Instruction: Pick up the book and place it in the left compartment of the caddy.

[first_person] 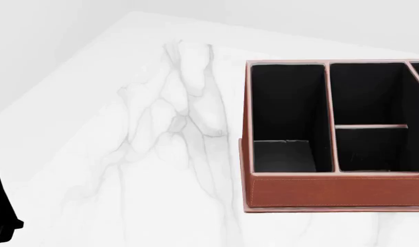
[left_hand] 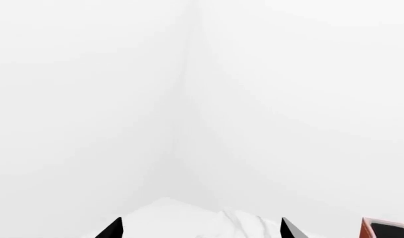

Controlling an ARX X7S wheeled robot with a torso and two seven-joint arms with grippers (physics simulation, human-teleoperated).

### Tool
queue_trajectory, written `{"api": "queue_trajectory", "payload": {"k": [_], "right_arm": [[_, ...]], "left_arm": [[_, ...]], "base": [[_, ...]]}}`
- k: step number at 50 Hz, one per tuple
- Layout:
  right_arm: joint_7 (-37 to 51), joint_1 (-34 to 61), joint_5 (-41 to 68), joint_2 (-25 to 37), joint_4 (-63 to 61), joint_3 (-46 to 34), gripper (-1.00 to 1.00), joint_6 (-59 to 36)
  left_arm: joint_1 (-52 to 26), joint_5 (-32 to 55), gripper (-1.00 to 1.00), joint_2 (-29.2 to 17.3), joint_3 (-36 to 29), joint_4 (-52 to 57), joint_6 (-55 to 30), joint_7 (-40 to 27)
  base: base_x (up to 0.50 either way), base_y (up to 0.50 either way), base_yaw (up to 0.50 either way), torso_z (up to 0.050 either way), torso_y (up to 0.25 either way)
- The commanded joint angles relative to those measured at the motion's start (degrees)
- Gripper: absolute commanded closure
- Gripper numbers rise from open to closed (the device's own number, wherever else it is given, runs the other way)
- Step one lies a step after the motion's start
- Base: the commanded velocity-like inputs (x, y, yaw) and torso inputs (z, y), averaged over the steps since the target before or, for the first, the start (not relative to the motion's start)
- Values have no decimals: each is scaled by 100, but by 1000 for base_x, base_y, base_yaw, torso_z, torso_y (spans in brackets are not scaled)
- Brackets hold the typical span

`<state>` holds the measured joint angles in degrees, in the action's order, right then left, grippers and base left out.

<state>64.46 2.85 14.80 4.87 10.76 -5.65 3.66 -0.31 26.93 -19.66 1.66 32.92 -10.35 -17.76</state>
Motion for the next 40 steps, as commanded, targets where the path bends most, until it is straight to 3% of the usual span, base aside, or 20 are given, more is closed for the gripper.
{"api": "queue_trajectory", "payload": {"k": [1,25,26,40], "right_arm": [[21,14,54,17,123,-102,-100,72],[-166,274,184,161,682,-190,-100,282],[-150,273,161,167,674,-204,100,282],[384,-8,-285,287,82,-248,100,395]], "left_arm": [[15,28,-100,-19,3,2,20,-13],[-34,21,-100,-41,-94,-51,20,-31],[-34,17,-100,-41,-100,-56,24,-29],[-31,19,-100,-62,-150,-82,51,-12]], "base": [[0,0,0,0,0],[0,0,0,0,0],[0,0,0,0,0],[0,0,0,0,1]]}}
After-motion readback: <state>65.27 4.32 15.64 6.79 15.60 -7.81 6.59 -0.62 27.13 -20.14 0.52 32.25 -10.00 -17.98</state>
